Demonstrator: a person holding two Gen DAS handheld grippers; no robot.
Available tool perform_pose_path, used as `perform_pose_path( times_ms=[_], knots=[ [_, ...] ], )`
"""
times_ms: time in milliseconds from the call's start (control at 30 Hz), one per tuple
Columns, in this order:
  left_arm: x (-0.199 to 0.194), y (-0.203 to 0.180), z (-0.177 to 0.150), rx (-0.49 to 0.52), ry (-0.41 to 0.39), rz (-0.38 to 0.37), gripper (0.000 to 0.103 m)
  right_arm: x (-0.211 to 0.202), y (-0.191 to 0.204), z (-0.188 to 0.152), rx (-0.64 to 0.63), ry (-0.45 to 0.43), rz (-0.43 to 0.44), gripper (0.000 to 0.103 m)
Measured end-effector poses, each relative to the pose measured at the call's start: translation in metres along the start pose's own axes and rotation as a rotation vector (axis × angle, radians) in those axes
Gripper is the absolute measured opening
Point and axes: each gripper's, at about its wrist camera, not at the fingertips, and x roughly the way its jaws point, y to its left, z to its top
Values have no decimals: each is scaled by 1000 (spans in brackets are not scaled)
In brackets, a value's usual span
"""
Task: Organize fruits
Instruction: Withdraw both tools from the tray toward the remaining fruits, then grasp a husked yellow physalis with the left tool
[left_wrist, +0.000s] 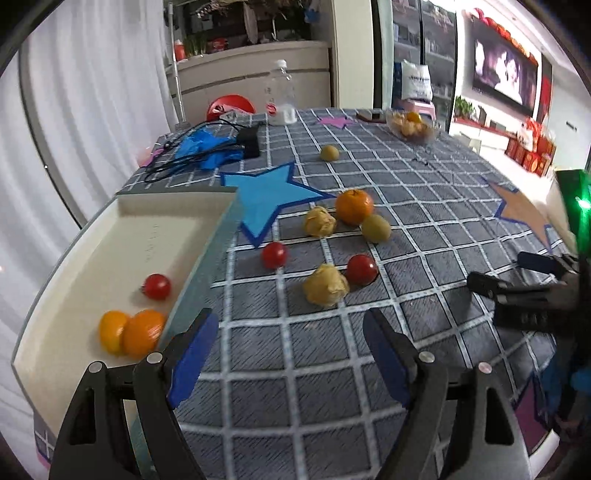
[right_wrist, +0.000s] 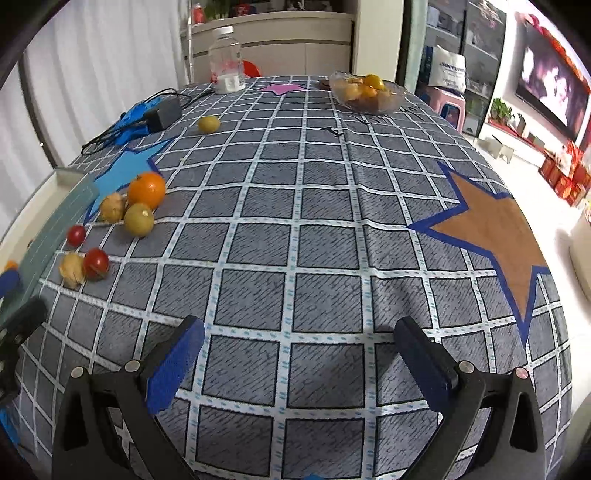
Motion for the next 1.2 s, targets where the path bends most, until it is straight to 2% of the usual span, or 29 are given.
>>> perform_pose_path(
  times_ms=[200,267,300,400,533,767,900,1200],
  knots=[
    [28,-15,11,46,66,39,83,2,0,1,0,-4,6,103],
    [37,-15,13,37,91,37,74,3,1,2,1,-4,7,103],
    [41,-14,14,29,100,29,74,3,1,2,1,-4,8,103],
    [44,-11,18,1,101,13,64,2,1,2,6,-6,13,103],
    [45,-10,19,-7,104,-30,27,2,0,2,5,-6,12,103],
    [25,-6,-6,4,53,-1,28,2,2,2,5,-5,10,103],
    [12,2,-26,1,-5,51,28,2,2,1,2,-5,6,103],
    [13,0,-29,17,-41,70,28,2,3,1,1,-4,6,103]
  ],
)
